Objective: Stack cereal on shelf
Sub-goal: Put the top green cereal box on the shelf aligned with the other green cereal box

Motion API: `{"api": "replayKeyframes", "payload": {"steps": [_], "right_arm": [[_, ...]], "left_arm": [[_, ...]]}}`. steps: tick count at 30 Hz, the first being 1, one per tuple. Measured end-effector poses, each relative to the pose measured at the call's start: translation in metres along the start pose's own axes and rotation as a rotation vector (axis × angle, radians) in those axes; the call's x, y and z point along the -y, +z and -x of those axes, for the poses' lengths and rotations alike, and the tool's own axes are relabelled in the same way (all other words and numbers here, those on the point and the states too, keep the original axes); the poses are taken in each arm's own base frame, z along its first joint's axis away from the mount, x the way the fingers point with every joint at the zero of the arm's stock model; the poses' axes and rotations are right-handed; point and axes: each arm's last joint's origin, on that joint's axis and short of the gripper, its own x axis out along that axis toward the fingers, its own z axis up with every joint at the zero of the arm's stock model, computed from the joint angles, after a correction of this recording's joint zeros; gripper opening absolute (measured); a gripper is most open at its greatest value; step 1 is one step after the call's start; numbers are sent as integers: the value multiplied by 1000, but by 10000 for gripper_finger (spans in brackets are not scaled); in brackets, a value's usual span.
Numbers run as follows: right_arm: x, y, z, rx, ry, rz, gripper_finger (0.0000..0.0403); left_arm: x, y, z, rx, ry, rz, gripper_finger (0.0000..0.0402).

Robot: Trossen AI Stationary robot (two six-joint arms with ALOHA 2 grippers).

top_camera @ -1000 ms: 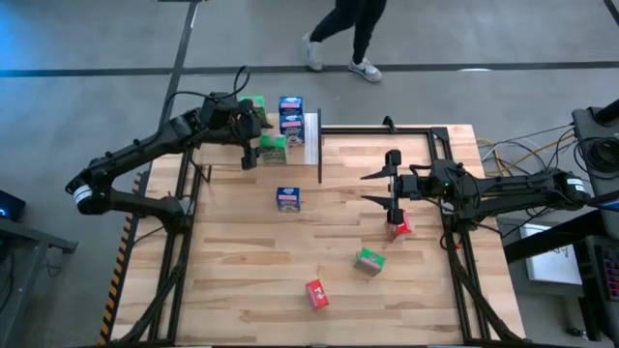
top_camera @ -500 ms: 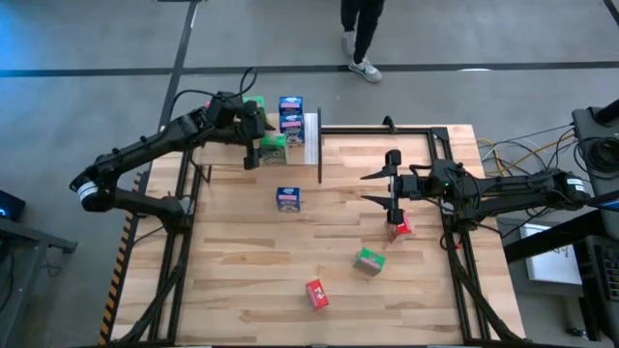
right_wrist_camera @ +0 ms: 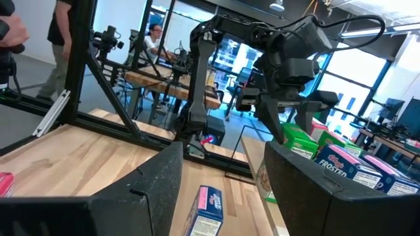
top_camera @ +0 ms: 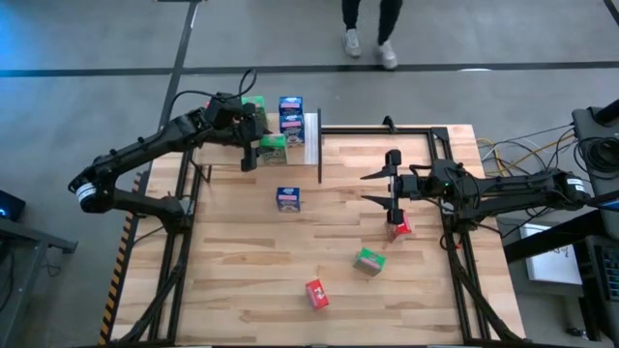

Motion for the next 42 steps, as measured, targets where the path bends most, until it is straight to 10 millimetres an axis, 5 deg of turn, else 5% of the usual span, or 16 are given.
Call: {"api": "replayKeyframes", "payload": {"steps": [20, 27, 42], "right_arm": [[0, 1, 0, 1, -1, -8, 206], [0, 1, 0, 2, 0, -8, 206], [0, 1, 0, 3, 0, -5, 206]], "left_arm": [[8, -1, 36, 18, 21, -54, 189], [-5, -10, 46, -1, 92, -35, 189], [-34, -26, 26, -54, 121, 7, 189]]}}
